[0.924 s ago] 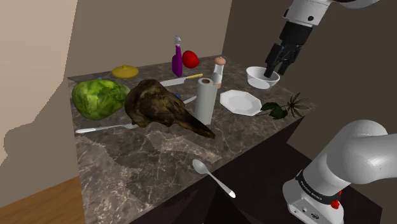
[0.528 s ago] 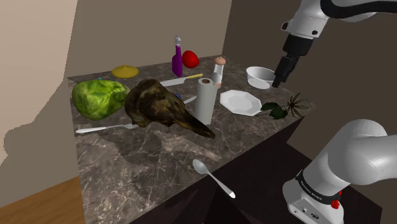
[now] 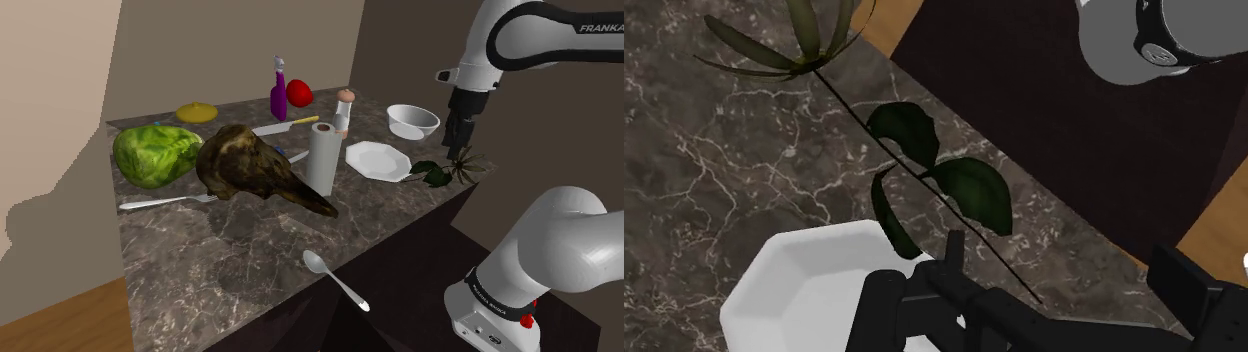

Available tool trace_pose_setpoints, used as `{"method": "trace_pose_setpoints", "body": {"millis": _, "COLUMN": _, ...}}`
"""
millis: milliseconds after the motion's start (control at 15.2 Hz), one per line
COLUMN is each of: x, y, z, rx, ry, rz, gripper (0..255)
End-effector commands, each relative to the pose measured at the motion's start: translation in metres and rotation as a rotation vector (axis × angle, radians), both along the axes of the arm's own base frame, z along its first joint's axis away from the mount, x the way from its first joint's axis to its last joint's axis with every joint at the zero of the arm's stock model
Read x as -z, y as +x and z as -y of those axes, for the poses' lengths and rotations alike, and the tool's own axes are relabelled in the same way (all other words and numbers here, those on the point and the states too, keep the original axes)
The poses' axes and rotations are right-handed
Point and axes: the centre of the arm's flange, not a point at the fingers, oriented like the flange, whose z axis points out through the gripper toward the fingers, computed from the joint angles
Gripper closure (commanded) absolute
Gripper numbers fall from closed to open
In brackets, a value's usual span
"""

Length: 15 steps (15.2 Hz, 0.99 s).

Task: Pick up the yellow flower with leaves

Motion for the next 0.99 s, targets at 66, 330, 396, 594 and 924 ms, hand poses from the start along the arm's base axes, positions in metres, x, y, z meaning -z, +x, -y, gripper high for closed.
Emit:
{"method": "trace_pose_setpoints", "body": {"millis": 66, "x": 0.029, "y": 0.001, "z": 0.026, "rx": -0.166, "ry": 0.000, "rz": -0.027, "gripper": 0}}
{"method": "trace_pose_setpoints", "body": {"millis": 330, "x": 0.065, "y": 0.011, "z": 0.059, "rx": -0.373, "ry": 0.001, "rz": -0.063, "gripper": 0}}
{"method": "trace_pose_setpoints", "body": {"millis": 396, "x": 0.074, "y": 0.015, "z": 0.067, "rx": -0.425, "ry": 0.001, "rz": -0.072, "gripper": 0}}
{"method": "trace_pose_setpoints", "body": {"millis": 594, "x": 0.091, "y": 0.020, "z": 0.077, "rx": -0.490, "ry": 0.001, "rz": -0.083, "gripper": 0}}
{"method": "trace_pose_setpoints", "body": {"millis": 924, "x": 0.117, "y": 0.020, "z": 0.077, "rx": -0.490, "ry": 0.001, "rz": -0.083, "gripper": 0}}
